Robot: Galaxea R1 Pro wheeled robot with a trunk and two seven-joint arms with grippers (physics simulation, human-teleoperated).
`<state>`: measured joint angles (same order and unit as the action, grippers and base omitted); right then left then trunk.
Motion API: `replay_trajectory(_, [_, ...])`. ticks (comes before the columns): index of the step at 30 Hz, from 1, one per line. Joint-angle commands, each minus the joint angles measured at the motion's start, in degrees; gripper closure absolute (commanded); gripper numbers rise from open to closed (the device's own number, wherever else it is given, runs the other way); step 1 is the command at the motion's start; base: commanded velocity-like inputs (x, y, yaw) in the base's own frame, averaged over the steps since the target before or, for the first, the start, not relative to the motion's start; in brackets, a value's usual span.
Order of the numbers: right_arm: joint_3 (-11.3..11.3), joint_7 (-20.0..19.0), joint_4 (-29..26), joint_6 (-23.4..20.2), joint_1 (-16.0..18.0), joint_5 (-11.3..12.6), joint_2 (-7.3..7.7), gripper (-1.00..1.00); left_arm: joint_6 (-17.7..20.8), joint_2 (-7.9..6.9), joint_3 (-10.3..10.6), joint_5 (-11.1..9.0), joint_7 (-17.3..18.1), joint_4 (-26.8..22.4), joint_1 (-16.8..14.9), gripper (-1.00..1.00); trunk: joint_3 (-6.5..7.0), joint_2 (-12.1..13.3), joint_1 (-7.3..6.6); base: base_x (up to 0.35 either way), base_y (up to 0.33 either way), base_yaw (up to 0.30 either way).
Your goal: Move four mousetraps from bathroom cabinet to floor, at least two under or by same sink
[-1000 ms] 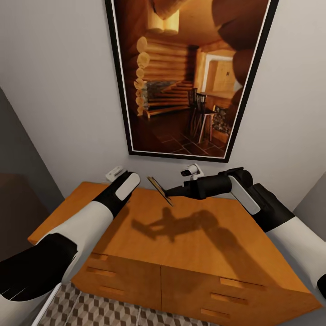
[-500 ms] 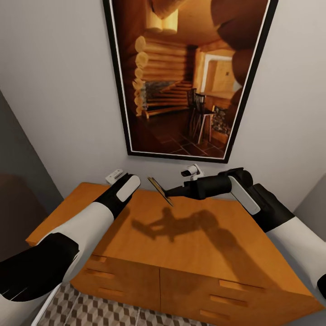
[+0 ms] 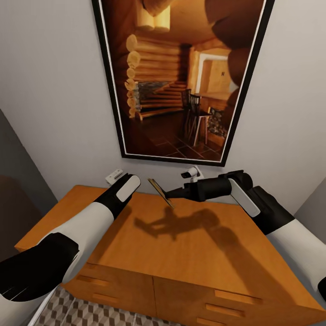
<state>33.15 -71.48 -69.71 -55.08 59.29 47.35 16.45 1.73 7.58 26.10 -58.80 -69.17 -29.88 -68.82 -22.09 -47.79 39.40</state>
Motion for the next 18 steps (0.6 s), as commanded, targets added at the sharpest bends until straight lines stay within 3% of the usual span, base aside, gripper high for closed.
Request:
replay_trajectory(1, [0.0,0.0,0.0,0.0,-0.1,0.1,0.03,1.0,0.0,-0.01,0.0,0.0,0.0,0.0,0.0,-1.0,0.0,0.0,0.0,0.003,-0.003,0.0])
replay_trajectory(12, [0.0,0.1,-0.1,0.1,-0.1,0.1,-0.01,1.0,0.0,-0.02,0.0,0.0,0.1,0.1,0.0,-1.0,0.45,0.0,0.0,0.001,-0.001,-0.122])
replay_trajectory(18, [0.0,0.1,-0.1,0.1,-0.1,0.1,-0.01,1.0,0.0,-0.02,0.0,0.0,0.1,0.3,0.0,-1.0,0.52,0.0,0.0,0.0,0.0,-0.037])
